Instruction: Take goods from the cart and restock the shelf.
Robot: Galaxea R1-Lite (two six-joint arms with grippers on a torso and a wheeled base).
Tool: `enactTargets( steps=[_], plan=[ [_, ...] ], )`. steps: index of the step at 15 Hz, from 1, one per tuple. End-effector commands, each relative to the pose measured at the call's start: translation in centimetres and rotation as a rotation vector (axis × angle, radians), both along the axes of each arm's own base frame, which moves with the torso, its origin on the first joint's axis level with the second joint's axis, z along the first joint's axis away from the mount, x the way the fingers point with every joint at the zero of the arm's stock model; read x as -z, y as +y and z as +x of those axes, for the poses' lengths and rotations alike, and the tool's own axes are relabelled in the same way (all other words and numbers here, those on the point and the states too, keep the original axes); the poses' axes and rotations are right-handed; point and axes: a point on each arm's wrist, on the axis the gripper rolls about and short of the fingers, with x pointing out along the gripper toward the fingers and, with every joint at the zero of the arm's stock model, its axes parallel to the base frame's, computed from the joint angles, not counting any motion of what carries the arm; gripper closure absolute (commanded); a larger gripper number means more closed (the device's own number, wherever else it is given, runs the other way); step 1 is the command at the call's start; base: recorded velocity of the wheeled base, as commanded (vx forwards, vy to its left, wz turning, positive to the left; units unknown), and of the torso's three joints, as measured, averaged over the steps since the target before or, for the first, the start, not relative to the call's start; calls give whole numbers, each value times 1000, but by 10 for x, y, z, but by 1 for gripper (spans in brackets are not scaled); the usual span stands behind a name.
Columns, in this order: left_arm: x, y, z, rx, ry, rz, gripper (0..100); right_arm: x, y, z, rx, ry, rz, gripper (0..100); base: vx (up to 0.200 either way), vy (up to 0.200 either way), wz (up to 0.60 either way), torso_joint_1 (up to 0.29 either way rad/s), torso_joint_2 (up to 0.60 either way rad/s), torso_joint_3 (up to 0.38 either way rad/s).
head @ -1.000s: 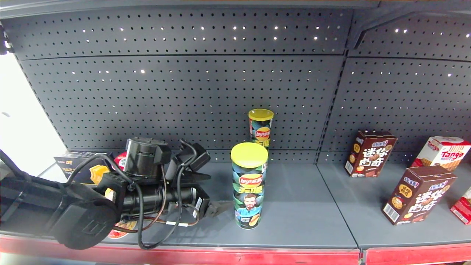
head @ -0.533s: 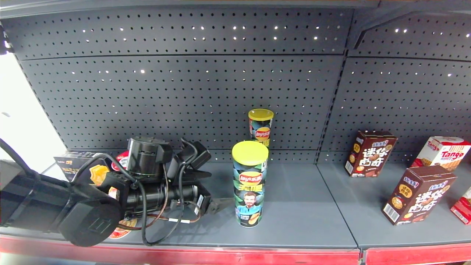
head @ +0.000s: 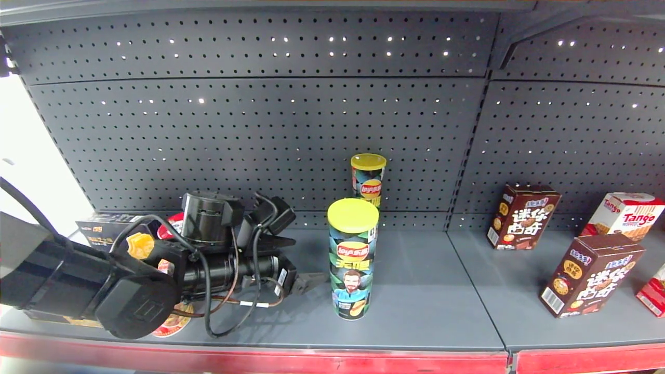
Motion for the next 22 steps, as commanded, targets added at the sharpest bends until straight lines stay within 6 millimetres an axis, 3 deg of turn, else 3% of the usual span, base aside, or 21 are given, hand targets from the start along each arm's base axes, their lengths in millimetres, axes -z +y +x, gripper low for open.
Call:
enactTargets(
  steps=[1,6,14,22],
  plan=[
    [5,-2,7,-10,4,7,0,0,0,0,0,0,-1,0,0,0,0,0,0,0],
    [5,-1,24,-41,-13,5,0,0,0,0,0,0,1,0,0,0,0,0,0,0],
    [6,-12,17,-6,-9,10,0,0,0,0,0,2,-1,0,0,0,0,0,0,0],
    [13,-5,12,-39,15,35,0,0,0,0,0,0,-1,0,0,0,0,0,0,0]
  ],
)
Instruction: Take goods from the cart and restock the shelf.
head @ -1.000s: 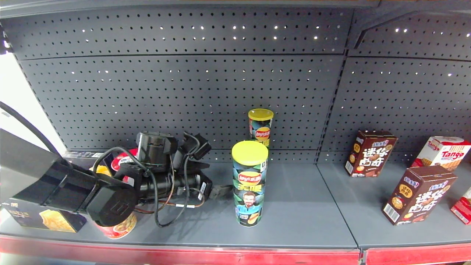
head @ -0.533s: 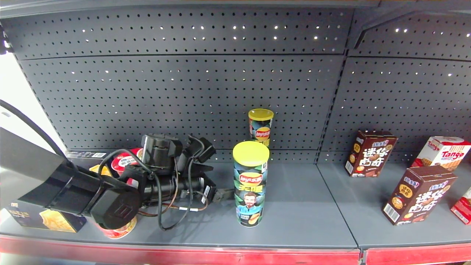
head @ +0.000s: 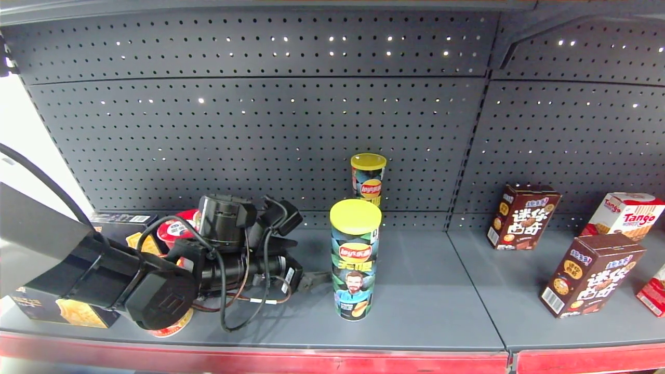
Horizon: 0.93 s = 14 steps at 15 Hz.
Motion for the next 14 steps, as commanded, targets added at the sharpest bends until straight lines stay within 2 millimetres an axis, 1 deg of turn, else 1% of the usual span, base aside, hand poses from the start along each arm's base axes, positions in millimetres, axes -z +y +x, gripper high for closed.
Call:
enactTargets(
  steps=[1,8,14],
  plan=[
    [0,1,-2,2,1,0,0,0,0,0,0,1,-1,0,0,0,0,0,0,0],
    [-5,-6,-7,47,-28,12,0,0,0,0,0,1,-1,0,0,0,0,0,0,0],
    [-5,-19,-12,82,-34,13,0,0,0,0,0,1,-1,0,0,0,0,0,0,0]
  ],
)
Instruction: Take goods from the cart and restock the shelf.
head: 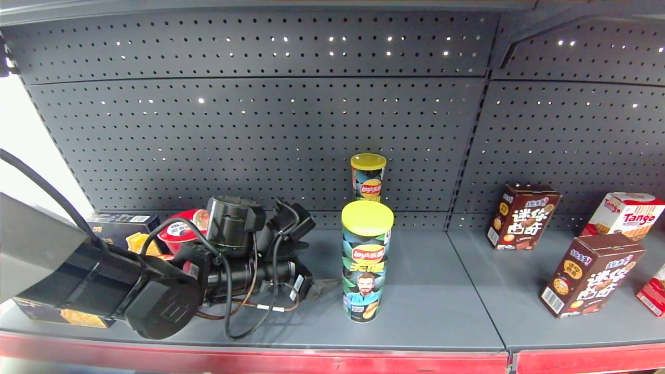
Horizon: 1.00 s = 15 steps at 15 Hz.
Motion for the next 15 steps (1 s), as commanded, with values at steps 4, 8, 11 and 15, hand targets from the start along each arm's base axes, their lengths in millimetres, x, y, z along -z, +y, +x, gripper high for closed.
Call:
enactTargets(
  steps=[4,8,11,15],
  plan=[
    [-1,-2,0,3,-2,-1,0,0,0,0,0,1,-1,0,0,0,0,0,0,0],
    [0,-6,-2,14,-3,0,0,0,0,0,0,1,-1,0,0,0,0,0,0,0],
    [0,-6,-2,14,-1,1,0,0,0,0,0,1,-1,0,0,0,0,0,0,0],
    [0,-9,-3,23,-1,1,0,0,0,0,0,2,-1,0,0,0,0,0,0,0]
  ],
)
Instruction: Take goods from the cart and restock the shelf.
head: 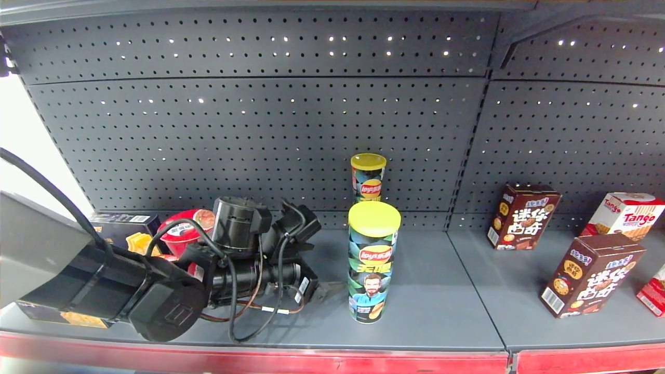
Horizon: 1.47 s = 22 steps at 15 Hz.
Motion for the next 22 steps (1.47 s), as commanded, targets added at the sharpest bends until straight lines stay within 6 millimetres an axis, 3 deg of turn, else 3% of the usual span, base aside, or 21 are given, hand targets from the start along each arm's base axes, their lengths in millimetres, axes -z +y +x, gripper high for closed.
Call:
enactTargets(
  steps=[1,22],
  plan=[
    [0,-2,-1,6,-1,0,0,0,0,0,0,0,-1,0,0,0,0,0,0,0],
    [2,-4,-3,10,5,6,0,0,0,0,0,2,-1,0,0,0,0,0,0,0]
  ],
)
